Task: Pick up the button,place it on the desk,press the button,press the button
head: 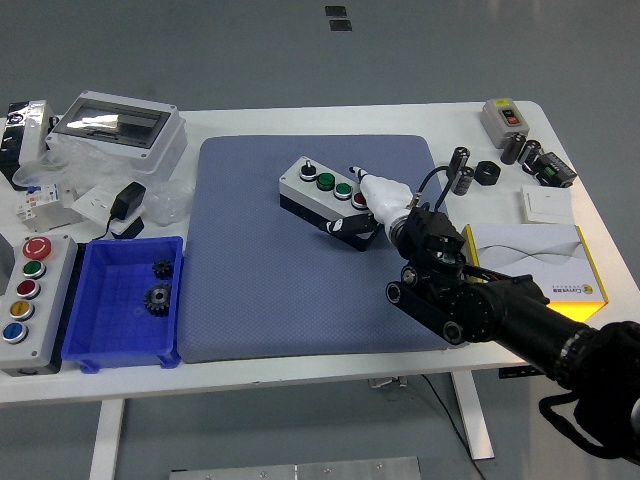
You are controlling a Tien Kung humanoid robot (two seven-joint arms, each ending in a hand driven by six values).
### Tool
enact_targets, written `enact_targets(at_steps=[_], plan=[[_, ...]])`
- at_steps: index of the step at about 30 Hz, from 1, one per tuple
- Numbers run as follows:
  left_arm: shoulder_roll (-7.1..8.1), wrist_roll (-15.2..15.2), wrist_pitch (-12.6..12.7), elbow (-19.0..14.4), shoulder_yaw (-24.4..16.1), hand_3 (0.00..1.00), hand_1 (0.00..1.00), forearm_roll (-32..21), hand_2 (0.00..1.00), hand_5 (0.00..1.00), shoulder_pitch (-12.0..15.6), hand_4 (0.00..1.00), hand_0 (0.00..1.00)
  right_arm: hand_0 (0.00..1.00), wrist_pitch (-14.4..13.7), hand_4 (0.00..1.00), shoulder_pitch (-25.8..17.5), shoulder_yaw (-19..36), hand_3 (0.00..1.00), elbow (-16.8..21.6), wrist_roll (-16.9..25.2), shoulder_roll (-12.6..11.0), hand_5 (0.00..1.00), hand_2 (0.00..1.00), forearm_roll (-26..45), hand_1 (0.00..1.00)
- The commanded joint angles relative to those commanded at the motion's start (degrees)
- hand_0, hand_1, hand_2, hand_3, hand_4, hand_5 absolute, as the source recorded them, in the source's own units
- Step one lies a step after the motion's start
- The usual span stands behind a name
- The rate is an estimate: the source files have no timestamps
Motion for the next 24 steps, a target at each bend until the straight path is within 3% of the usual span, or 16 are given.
enact_targets(at_steps=[2,3,8,9,14,15,20,21,24], plan=[[0.0,-0.07,-0.01,0.03,0.06,0.579,0.552,-0.08,0.621,0.174,-0.01,0.619,0.642,0.251,-0.33,0.816,0.01,-0.26,0.998,-0.05,-0.09,0.0,0.198,0.677,-0.13,0.546],[0.0,-0.14,-0.03,0.06,0.12,0.579,0.552,-0.14,0.621,0.174,-0.01,0.619,0.642,0.166,-0.6,0.673,0.02,-0.48,0.951,-0.09,-0.17,0.0,0.15,0.567,-0.26,0.436],[-0.03,-0.62,-0.14,0.29,0.5,0.579,0.552,-0.56,0.621,0.174,-0.06,0.619,0.642,0.166,-2.42,0.673,0.03,-2.07,0.951,-0.19,-0.8,0.0,0.15,0.567,-1.94,0.436],[-0.04,-0.72,-0.17,0.33,0.58,0.579,0.552,-0.64,0.621,0.173,-0.06,0.619,0.642,0.143,-2.65,0.593,0.02,-2.32,0.872,-0.19,-0.98,0.0,0.159,0.531,-2.42,0.41],[-0.05,-1.45,-0.34,0.69,1.42,0.579,0.552,-1.6,0.621,0.173,-0.03,0.619,0.642,0.143,-2.83,0.593,-0.03,-3.13,0.872,-0.23,-1.93,0.0,0.159,0.531,-5.1,0.41],[-0.06,-1.64,-0.39,0.78,1.66,0.58,0.552,-1.85,0.621,0.173,-0.02,0.619,0.642,0.089,-2.78,0.255,-0.04,-3.2,0.68,-0.14,-2.03,0.0,0.002,0.456,-5.62,0.344],[-0.11,-2.26,-0.57,1.08,2.2,0.58,0.552,-2.4,0.621,0.173,-0.06,0.619,0.642,0.089,-3.05,0.255,-0.12,-3.3,0.68,0.42,-1.79,0.0,0.002,0.456,-6.64,0.344],[-0.11,-2.39,-0.6,1.14,2.28,0.581,0.553,-2.47,0.621,0.175,-0.05,0.619,0.642,0.049,-3.22,0.115,-0.13,-3.27,0.492,0.54,-1.59,0.0,0.002,0.397,-6.7,0.304],[-0.15,-2.67,-0.67,1.28,2.5,0.581,0.553,-2.71,0.621,0.175,-0.02,0.619,0.642,0.049,-3.97,0.115,-0.25,-3.0,0.492,1.21,-0.41,-0.26,0.002,0.397,-6.38,0.304]])
